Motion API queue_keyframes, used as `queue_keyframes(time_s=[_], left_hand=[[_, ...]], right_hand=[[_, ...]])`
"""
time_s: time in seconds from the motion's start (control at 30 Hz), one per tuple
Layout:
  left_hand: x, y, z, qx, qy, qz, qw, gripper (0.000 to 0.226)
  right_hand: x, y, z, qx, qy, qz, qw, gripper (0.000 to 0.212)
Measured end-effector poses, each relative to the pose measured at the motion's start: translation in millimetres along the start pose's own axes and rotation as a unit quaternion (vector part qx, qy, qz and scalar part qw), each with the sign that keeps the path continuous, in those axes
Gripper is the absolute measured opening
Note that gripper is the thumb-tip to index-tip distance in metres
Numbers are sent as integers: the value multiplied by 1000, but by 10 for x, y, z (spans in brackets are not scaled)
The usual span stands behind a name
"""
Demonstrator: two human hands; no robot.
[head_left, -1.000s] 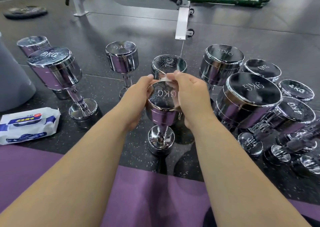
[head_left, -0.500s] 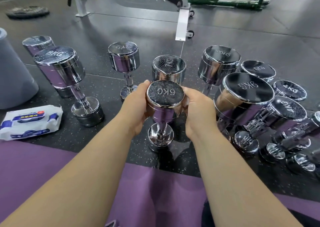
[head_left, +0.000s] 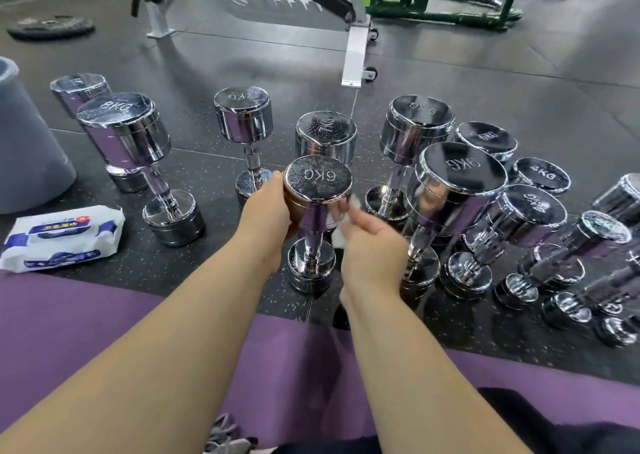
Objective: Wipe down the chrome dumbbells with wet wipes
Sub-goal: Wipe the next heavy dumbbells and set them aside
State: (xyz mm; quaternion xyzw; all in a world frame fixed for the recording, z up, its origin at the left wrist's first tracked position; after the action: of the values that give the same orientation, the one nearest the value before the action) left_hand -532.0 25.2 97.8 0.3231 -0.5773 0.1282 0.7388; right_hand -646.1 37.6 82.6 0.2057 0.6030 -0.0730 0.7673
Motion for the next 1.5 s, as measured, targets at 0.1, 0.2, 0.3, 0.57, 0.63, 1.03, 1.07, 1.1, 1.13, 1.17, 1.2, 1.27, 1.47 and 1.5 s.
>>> queue_keyframes(time_s=[0.1,0.2,0.3,0.57,0.63,1.03,1.07,1.1,1.13,1.17,1.2,1.27,1.47,1.5], left_hand=[[10,63,-13,-22,-5,8,1000,33],[6,117,-28,-41,-7,23,999,35],[-11,179,-48,-48,-23,48,997,36],[-171,361,-111,-48,-84,12,995,30],[-205,432,-173,-75,-66,-5,995,29],[-70,330,-267,75,16,127,989,14],[-64,324,-265,80,27,125,989,14],[-61,319,-257,69,45,115,990,14],[-58,329,-238,47,77,95,991,15],[-62,360,-215,21,108,76,991,14],[-71,380,-195,0,126,67,990,13],[-111,351,-198,-5,100,76,992,19],[75,206,-165,92,-50,222,970,18],[122,159,-153,97,-45,227,968,21]], right_hand=[[-115,26,8,4,-11,-24,1000,23],[-162,-79,26,-2,-44,-7,999,14],[-47,-67,-14,-35,-51,78,995,11],[-36,81,-5,-79,-89,146,982,21],[-85,124,28,-101,-92,145,980,19],[-42,158,88,-152,18,80,985,4],[-65,170,98,-165,7,63,984,3],[-97,182,111,-176,-3,46,983,5],[-118,189,126,-184,-12,34,982,6],[-131,199,134,-192,-19,30,981,7],[-138,197,140,-198,-24,30,979,10],[-163,178,139,-202,-26,37,978,20],[-127,49,0,-113,-31,76,990,26],[-140,30,-9,-104,-43,78,991,24]])
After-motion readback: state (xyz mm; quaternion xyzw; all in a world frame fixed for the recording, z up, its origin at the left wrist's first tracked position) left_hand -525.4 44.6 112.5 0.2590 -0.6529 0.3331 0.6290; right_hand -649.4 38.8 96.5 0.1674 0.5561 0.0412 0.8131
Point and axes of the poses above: each hand's wrist, its own y-axis away from the middle knuckle, its own z-axis out of the palm, x = y × z, the point moved 2 cm from there along -y, towards the middle knuckle, and after that the axes turned 8 degrees about x, right-handed, at the moved point
